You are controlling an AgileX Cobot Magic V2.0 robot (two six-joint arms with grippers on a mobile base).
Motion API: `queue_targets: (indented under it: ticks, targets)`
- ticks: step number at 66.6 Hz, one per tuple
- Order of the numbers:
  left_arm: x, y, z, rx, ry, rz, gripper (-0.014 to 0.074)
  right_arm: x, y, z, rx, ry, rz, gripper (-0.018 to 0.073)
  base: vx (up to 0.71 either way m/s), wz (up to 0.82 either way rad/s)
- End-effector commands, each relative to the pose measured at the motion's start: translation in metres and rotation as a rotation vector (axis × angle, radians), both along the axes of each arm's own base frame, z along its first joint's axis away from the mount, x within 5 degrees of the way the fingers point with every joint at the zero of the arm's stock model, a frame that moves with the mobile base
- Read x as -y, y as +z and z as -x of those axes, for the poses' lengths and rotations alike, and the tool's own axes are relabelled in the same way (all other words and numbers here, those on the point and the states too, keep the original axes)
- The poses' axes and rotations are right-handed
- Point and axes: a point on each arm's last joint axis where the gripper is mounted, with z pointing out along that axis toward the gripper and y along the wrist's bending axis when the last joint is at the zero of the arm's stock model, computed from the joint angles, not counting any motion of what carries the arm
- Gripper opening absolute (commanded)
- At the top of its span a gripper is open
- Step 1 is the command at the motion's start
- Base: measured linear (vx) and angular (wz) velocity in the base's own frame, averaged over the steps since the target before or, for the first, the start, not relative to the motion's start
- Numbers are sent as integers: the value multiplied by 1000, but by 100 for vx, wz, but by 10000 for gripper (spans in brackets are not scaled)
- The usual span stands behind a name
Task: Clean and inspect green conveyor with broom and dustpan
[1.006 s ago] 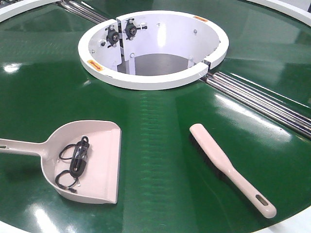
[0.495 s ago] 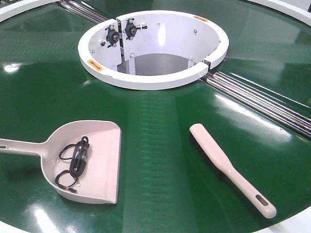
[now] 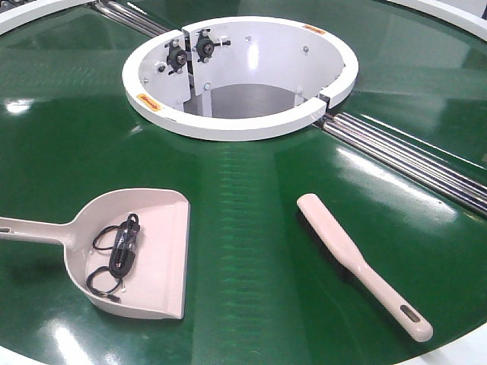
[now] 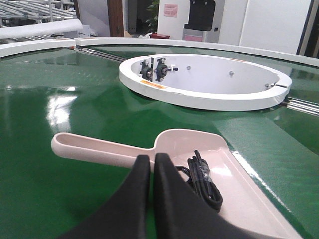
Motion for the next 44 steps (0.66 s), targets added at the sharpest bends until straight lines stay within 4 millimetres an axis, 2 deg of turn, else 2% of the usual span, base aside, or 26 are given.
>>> queue_targets:
  ticks: [1, 44]
  targets:
    - [0, 4, 0, 72, 0, 21, -6, 0, 7, 1, 87, 3, 5, -8, 0, 0]
    - [0, 4, 0, 72, 0, 21, -6, 0, 7, 1, 87, 3, 5, -8, 0, 0]
